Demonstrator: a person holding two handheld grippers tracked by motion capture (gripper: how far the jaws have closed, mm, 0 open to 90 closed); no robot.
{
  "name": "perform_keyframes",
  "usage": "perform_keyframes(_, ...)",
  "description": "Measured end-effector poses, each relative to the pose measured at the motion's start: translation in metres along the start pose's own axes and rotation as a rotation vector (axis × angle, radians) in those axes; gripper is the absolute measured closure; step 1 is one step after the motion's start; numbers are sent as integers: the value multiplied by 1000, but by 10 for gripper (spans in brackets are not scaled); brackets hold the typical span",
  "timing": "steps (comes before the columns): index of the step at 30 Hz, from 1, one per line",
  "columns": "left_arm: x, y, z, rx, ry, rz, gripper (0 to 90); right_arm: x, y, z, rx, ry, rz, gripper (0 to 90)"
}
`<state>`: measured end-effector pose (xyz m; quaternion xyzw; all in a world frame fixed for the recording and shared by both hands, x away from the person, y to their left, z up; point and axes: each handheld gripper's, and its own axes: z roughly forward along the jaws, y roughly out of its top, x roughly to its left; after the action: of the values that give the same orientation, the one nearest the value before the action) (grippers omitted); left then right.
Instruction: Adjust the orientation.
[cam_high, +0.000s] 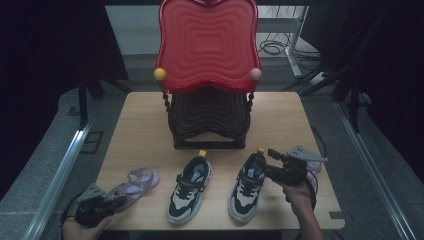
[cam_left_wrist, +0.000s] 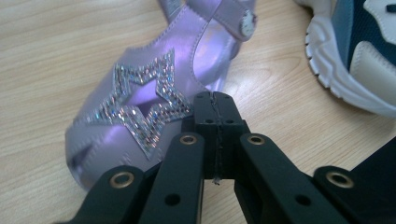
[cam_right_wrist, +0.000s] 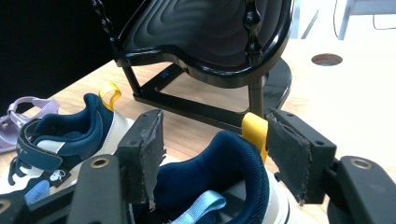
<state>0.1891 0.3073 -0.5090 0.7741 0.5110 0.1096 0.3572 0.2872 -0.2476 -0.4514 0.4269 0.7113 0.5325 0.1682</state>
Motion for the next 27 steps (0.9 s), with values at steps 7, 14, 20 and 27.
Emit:
perform_keyframes(7, -2, -6, 3, 26, -5, -3, 900, -2, -1, -1, -1, -6, 5, 373)
perform_keyframes(14, -2, -10, 4, 37, -10, -8, 900, -3, -2, -2, 2, -10, 9, 373)
perform_keyframes(20, -3, -12, 9, 52, -14, -3, 900, -3, -3, 0, 8, -12, 8, 373)
perform_keyframes(27, 2, -12, 6, 57, 19, -20, 900, -3, -3, 0, 9, -14, 9, 373)
